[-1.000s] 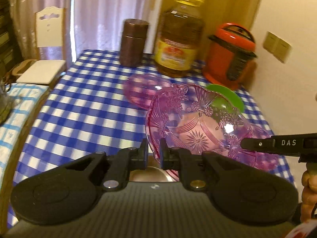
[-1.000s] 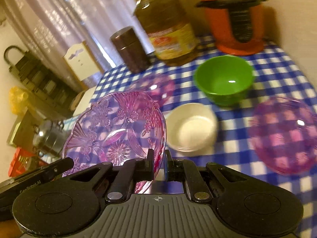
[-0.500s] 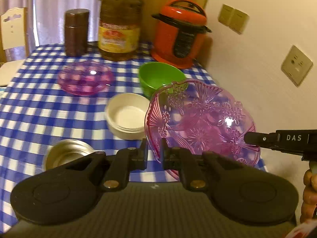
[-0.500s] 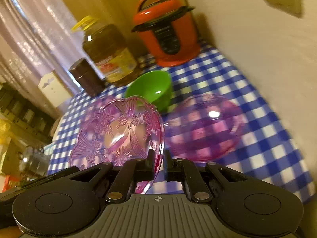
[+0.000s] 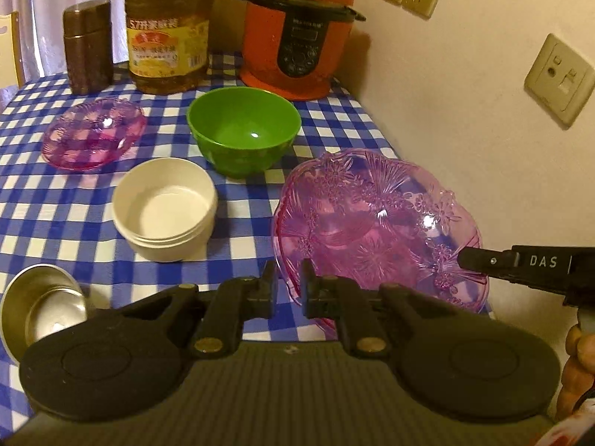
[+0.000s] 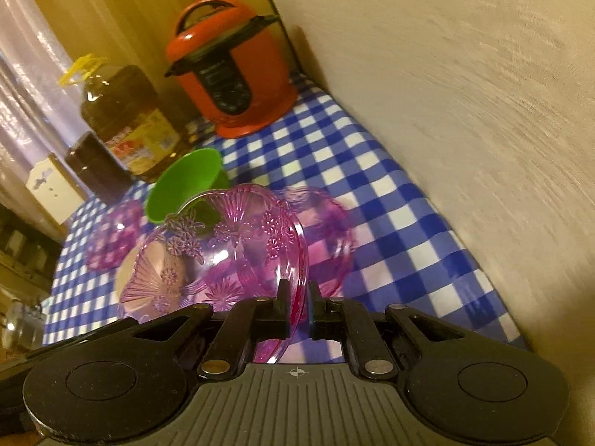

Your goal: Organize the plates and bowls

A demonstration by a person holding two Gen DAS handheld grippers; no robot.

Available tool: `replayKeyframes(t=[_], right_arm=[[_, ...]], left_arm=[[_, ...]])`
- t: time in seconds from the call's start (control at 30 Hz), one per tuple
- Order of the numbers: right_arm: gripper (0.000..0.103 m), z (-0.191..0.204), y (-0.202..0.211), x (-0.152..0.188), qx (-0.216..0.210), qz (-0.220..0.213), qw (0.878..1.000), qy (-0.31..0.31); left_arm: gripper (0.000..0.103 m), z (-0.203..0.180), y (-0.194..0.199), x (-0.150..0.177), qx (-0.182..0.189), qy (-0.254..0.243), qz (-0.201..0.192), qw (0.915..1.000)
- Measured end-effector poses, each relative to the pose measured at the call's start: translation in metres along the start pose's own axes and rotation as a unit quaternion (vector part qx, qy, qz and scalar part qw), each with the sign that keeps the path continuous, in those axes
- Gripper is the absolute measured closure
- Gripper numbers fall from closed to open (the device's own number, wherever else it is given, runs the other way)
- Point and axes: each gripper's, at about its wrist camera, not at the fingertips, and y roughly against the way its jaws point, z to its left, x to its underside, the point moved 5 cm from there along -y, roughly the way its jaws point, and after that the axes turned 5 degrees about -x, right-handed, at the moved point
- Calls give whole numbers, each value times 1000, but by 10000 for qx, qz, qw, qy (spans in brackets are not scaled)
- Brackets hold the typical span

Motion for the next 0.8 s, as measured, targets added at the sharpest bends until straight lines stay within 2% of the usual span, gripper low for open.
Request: replayKeyframes(t=[0.5,0.8], right_arm=[[95,-26,-61,-27,268,101,9991,326],[94,-30,-80,-30,449,119,9972,585]], left_arm=[[92,-10,-64,-16,-147,74,196,9997],[89,-19,-83,-13,-289,-270,191,9990]])
